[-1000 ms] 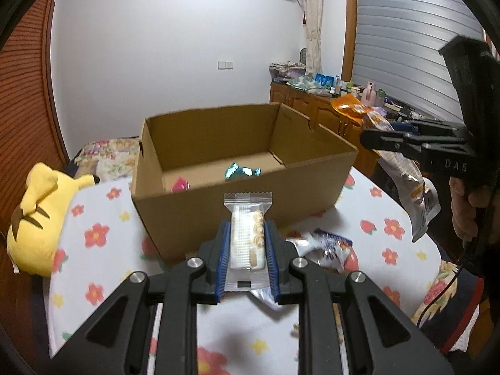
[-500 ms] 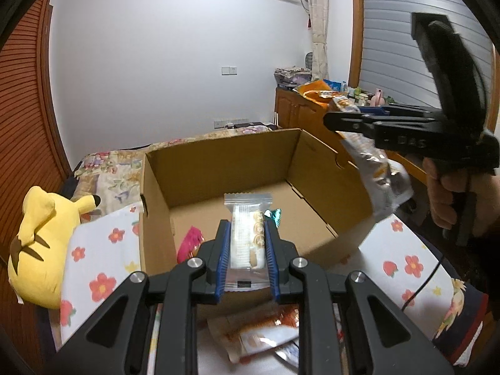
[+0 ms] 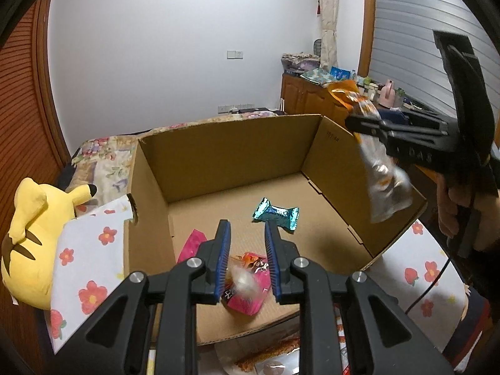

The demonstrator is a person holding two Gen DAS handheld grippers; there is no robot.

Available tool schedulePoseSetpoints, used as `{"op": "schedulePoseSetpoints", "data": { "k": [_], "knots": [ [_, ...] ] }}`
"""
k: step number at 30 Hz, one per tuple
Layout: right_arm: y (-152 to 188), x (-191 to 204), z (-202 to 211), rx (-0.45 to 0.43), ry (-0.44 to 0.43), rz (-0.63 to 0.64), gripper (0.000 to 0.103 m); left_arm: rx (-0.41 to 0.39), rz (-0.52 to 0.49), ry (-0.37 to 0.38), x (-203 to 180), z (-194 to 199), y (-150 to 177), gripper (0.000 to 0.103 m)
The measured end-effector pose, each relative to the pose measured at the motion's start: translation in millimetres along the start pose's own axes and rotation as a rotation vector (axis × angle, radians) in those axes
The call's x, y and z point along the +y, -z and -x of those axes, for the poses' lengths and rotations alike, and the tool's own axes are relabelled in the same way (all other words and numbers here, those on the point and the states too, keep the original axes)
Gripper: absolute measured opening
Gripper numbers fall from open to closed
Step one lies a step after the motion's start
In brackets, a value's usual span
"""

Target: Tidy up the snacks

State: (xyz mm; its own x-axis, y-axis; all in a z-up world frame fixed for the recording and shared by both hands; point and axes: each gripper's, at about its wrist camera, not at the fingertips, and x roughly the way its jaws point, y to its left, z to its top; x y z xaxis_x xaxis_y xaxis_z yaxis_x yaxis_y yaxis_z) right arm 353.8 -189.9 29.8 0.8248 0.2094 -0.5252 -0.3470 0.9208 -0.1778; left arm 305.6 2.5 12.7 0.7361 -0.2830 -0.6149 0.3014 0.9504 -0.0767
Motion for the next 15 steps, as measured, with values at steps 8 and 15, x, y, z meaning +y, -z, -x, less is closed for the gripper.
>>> {"op": "schedulePoseSetpoints", "data": {
  "k": [8,15],
  "knots": [
    [13,10,-7,0.050,-0.033,0.058,0.007,0.006,-0.003,-0.003,-3,-1,3,0.021],
    [19,14,-7,0.072,-0.070,0.075,0.003,0.008,-0.010,-0.003,-8,2,9,0.021]
  ]
}}
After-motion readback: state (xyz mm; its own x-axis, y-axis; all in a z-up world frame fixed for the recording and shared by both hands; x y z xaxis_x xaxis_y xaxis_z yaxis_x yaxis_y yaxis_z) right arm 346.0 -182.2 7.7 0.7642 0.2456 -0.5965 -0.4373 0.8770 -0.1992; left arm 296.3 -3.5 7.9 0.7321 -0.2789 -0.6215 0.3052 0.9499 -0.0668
